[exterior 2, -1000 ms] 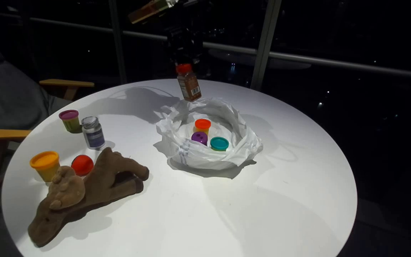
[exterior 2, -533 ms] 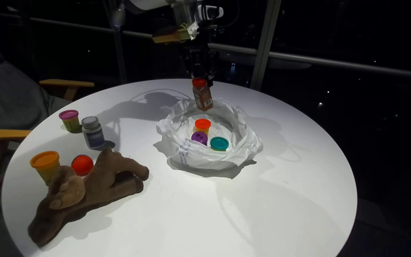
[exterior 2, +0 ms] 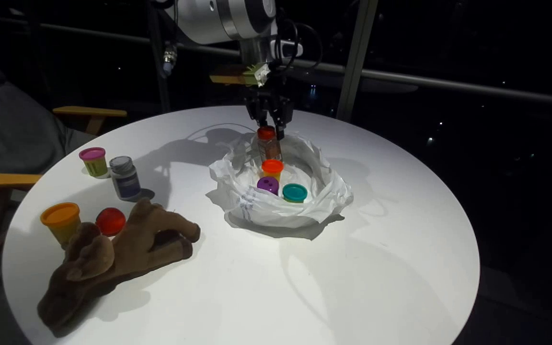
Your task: Put the things on the table into the plastic bag
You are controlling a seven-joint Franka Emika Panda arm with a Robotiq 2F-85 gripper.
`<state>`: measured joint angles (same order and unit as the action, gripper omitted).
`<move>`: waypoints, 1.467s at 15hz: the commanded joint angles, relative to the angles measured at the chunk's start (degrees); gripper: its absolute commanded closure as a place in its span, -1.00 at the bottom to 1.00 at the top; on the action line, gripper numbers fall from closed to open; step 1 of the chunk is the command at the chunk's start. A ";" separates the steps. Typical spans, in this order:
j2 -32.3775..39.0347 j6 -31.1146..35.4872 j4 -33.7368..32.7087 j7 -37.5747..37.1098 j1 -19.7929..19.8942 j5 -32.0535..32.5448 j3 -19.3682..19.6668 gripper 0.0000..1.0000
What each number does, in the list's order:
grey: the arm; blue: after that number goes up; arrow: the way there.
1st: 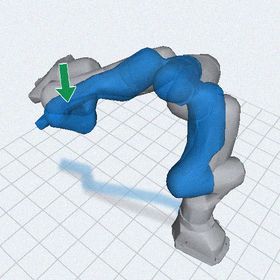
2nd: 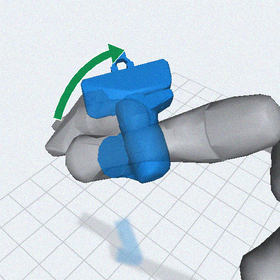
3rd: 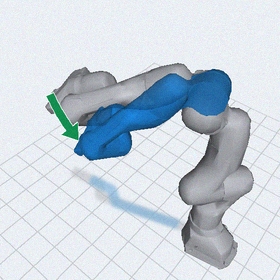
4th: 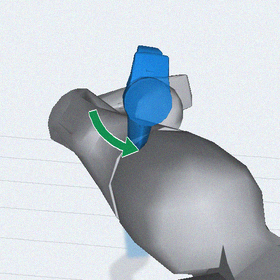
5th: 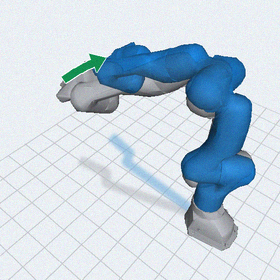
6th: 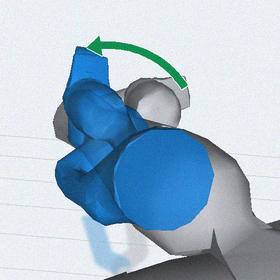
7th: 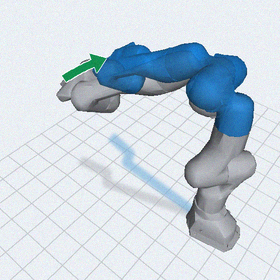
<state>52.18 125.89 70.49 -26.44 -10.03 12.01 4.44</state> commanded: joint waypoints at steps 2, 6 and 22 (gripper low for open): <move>-0.11 1.26 -1.85 1.10 -0.25 -1.58 0.41 -0.81; -5.09 1.02 0.96 0.23 -2.48 -0.72 0.47 -1.00; -20.84 -9.81 27.91 14.78 -7.32 -0.84 -10.85 -1.00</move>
<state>36.52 111.87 89.85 -16.23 -18.45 11.62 -5.03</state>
